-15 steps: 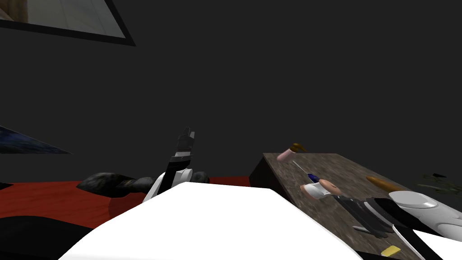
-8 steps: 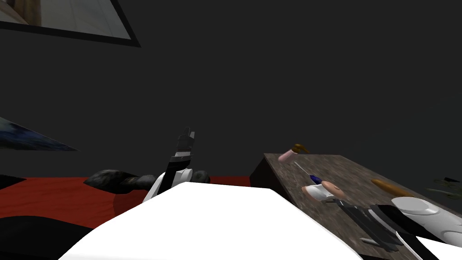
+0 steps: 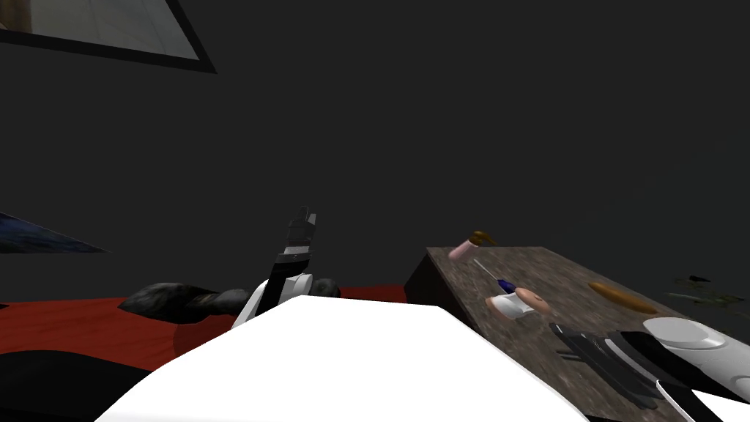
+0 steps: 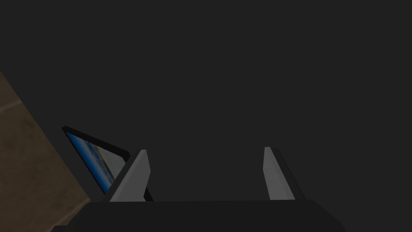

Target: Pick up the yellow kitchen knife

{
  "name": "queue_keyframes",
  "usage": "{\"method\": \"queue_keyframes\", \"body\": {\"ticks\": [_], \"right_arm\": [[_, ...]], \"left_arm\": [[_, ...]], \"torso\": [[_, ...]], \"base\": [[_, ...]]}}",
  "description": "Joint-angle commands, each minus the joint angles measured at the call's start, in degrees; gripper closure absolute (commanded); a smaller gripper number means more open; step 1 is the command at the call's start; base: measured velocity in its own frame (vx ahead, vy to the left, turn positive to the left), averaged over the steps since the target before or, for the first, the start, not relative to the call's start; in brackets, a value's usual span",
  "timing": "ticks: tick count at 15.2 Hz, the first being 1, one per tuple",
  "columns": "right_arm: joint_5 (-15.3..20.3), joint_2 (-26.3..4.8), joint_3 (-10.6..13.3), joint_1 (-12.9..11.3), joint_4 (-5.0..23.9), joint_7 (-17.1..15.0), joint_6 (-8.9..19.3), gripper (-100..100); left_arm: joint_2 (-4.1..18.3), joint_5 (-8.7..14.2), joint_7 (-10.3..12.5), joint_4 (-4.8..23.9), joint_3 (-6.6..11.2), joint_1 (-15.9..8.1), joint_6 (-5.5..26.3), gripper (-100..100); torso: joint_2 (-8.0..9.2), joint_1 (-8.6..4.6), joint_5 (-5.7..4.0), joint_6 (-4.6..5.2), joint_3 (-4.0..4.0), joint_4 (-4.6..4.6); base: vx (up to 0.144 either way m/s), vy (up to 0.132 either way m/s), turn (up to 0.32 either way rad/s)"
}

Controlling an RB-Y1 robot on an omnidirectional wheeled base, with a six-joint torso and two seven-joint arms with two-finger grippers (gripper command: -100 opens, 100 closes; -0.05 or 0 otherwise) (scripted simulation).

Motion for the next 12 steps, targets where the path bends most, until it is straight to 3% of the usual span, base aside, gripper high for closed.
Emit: {"method": "queue_keyframes", "body": {"ticks": [1, 10, 12], "right_arm": [[1.3, -1.17, -1.07, 0.86, -0.91, 0.32, 0.46, -100], [1.88, -1.04, -2.07, 1.17, -1.05, 3.25, -1.89, -100], [1.88, -1.04, -2.07, 1.17, -1.05, 3.25, -1.89, -100]], "left_arm": [[0.0, 0.0, 0.0, 0.0, 0.0, 0.0, 0.0, 0], [-0.01, 0.0, 0.0, 0.01, -0.02, -0.04, 0.01, 0], [-0.01, 0.0, 0.0, 0.01, -0.01, -0.03, 0.01, 0]], "torso": [[0.0, 0.0, 0.0, 0.0, 0.0, 0.0], [0.93, 0.24, 0.03, -0.03, 0.55, 0.22], [0.63, 0.2, 0.05, -0.06, 0.39, 0.17]], "base": [[-0.133, 0.063, -0.307], [-0.2, 0.059, -0.089], [-0.073, 0.031, 0.001]]}}
